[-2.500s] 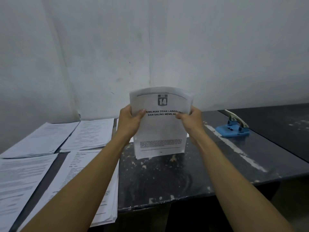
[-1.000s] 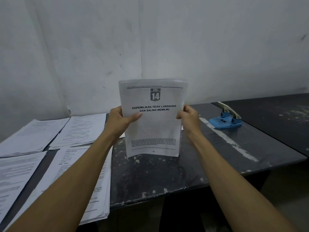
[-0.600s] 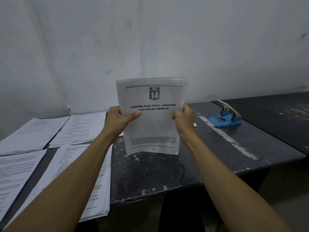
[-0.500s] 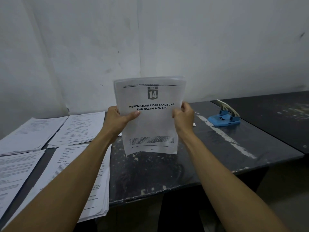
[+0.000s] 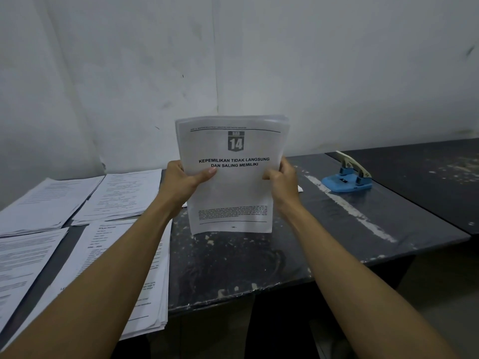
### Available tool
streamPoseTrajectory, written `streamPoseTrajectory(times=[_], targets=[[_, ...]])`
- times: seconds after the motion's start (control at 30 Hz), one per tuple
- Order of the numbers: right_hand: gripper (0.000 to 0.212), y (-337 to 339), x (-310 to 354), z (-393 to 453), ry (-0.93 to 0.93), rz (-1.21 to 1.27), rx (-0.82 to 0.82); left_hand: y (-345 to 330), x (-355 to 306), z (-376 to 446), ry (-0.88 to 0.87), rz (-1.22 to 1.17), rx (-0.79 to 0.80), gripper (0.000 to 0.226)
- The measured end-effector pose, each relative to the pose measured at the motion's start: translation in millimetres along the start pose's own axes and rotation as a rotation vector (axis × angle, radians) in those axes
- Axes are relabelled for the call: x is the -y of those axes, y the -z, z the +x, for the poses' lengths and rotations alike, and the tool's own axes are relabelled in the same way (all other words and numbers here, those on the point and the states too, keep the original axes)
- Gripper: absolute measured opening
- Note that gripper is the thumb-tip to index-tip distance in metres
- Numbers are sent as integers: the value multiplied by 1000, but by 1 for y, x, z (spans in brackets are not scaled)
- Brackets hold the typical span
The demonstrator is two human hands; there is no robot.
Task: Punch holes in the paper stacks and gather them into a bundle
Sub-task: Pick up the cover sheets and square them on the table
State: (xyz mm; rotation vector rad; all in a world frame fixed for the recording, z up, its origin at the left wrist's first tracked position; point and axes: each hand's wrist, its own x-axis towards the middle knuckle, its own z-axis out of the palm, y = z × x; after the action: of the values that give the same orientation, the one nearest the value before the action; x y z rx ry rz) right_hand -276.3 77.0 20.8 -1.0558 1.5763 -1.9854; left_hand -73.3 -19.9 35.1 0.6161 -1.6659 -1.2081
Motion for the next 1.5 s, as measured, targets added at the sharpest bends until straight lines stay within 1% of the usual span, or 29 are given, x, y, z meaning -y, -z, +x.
streamPoseTrajectory(times=[0.13, 0.2, 0.4, 0.47, 0.57, 0.67, 0.77, 0.87, 0.97, 1.03, 1.13, 1.23, 1.27, 1.37, 1.5], targets=[[17, 12, 1, 7, 5, 17, 70, -2, -1, 8, 24, 26, -21, 21], [13, 20, 4, 13, 15, 4, 63, -3, -4, 16, 44, 35, -24, 20], [16, 37, 15, 33, 25, 40, 51, -19, -14, 42, 106, -31, 8, 26], [14, 43, 18, 41, 4, 50, 40, -27, -15, 48, 141, -109, 19, 28], [13, 56, 21, 57, -29, 69, -2, -44, -13, 56, 211, -182, 65, 24], [12, 76, 22, 74, -102, 47, 2, -66, -5, 65, 234, -177, 88, 18], [11, 95, 17, 90, -170, 10, 15, -93, 5, 78, 248, -131, 62, 16], [7, 114, 6, 108, -191, -113, -39, -120, 18, 91, 273, -123, 53, 12], [16, 132, -5, 131, -125, -389, -153, -145, 36, 103, 333, -140, 40, 20], [17, 143, -11, 145, -59, -561, -216, -161, 48, 110, 355, -114, 24, 19], [22, 163, -20, 165, 48, -648, -300, -185, 67, 121, 398, -92, -2, 8], [23, 184, -26, 186, 207, -721, -414, -209, 85, 132, 449, -73, -8, 9], [22, 191, -27, 194, 231, -744, -432, -217, 91, 136, 462, -61, -15, 10], [18, 211, -40, 220, 192, -799, -402, -240, 107, 146, 500, -49, -35, 11], [13, 229, -61, 249, 91, -826, -276, -268, 123, 160, 529, -16, -33, 11]])
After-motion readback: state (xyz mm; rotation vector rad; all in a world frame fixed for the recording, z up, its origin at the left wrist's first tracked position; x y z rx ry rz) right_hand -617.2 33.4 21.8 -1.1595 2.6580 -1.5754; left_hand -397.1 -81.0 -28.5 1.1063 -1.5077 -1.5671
